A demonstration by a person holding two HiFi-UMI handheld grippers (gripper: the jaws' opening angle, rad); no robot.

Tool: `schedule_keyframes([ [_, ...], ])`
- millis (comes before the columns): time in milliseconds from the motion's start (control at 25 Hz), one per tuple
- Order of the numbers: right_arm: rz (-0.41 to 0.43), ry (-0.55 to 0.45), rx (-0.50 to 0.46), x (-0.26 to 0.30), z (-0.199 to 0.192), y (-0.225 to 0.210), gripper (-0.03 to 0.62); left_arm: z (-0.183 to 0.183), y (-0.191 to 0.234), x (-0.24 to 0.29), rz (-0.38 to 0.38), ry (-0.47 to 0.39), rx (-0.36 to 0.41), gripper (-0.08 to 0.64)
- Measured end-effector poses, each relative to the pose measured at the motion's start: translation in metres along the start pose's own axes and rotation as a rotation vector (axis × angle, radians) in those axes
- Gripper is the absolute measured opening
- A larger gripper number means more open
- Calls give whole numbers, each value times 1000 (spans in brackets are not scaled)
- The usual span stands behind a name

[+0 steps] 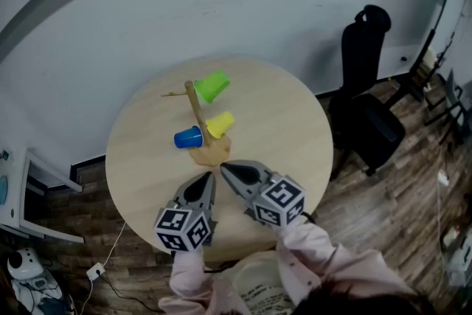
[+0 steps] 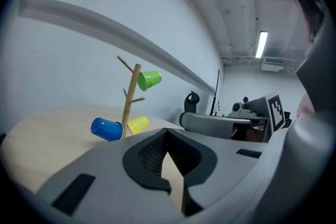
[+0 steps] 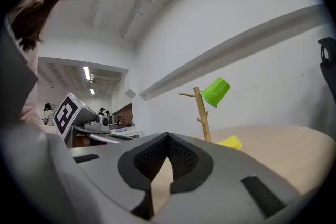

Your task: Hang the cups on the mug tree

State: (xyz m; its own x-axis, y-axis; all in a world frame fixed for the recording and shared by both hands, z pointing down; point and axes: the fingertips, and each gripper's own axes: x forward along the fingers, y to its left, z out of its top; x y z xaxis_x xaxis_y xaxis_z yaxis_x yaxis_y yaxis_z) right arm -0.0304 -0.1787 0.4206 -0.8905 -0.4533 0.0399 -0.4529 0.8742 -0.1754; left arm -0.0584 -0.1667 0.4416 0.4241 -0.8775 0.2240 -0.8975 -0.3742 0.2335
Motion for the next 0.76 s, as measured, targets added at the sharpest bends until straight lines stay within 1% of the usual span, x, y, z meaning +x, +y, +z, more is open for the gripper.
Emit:
schedule_keyframes([
  [160, 8, 9, -35, 1, -1, 5, -2, 0, -1, 0, -1, -2, 5, 15],
  [520, -3, 7, -18, -4, 0, 1, -2, 0, -5, 1, -7, 4, 10, 15],
  [760, 8, 10, -7, -3, -2, 3, -2, 0, -5, 0, -2, 0, 8, 15],
])
